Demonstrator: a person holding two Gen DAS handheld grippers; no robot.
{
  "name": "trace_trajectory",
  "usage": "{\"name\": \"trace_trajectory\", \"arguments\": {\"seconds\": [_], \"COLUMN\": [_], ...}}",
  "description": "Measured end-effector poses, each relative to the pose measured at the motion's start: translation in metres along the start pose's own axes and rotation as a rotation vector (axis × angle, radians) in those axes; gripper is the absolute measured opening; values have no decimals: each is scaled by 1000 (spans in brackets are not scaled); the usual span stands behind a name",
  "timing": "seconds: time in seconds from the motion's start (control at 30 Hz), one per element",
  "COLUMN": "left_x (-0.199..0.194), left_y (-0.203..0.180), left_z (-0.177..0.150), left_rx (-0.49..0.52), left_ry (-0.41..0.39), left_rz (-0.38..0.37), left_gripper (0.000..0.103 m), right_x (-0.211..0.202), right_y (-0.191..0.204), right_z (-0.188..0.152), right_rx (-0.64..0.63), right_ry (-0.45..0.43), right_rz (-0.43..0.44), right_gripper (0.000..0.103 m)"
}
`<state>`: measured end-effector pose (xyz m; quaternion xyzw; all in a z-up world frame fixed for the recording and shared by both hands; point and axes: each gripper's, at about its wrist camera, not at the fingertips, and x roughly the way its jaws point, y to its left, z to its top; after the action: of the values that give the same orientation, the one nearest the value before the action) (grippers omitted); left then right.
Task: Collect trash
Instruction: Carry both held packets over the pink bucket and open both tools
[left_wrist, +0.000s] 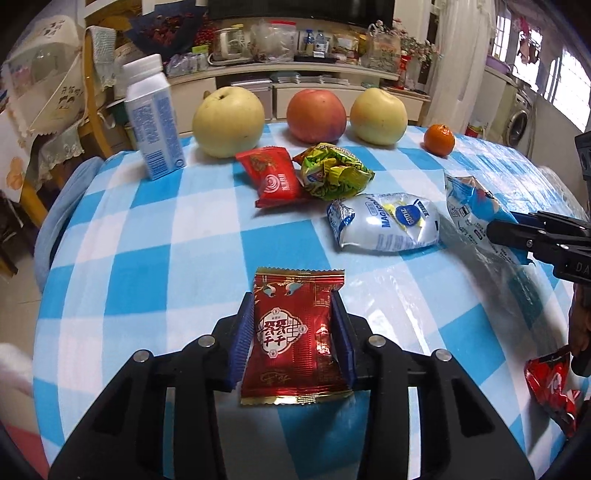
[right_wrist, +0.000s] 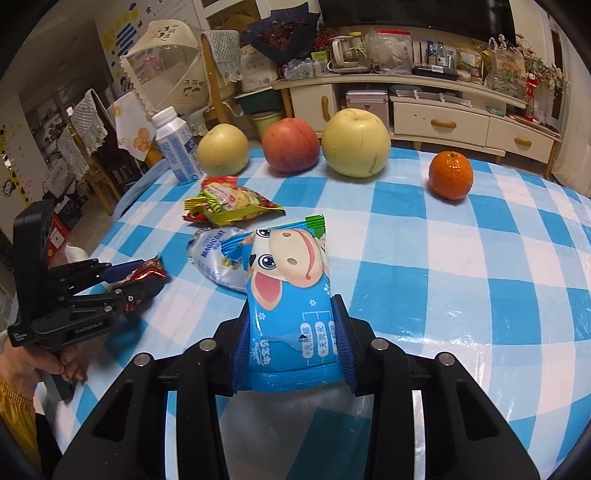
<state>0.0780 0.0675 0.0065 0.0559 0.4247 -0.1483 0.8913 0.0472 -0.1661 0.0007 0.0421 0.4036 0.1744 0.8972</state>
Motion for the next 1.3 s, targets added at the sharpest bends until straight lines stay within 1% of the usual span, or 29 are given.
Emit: {"name": "trace_trajectory", "arguments": {"seconds": [0.37,0.43,0.73,0.93,1.17,1.3], "left_x": [-44,-51,-87,-108,-137,-154], "left_y": [-3,-3,2,20,54,77], "left_z": [-28,-35,-65,-70,-73,-76], "left_rx": [-57,-77,-162,-206,-287,-330], "left_ry": [-57,-64,-89,-114,-161,-193], "left_rz": [-35,-42,-56,-38,-2,23], "left_gripper": [41,41,41,41,41,41], "right_x": [-21,-25,-32,-30,-31,-28], "right_y": [35,42,79,104,142,178], "right_z": [-3,-3,-14,-26,-35,-38], "right_rx": [-57,-59,-87,-80,-40,-32], "right_ry": [-46,-54,-44,-22,-6,9], "right_rz": [47,67,137,186,292,375], "right_gripper": [39,39,39,39,39,39]}}
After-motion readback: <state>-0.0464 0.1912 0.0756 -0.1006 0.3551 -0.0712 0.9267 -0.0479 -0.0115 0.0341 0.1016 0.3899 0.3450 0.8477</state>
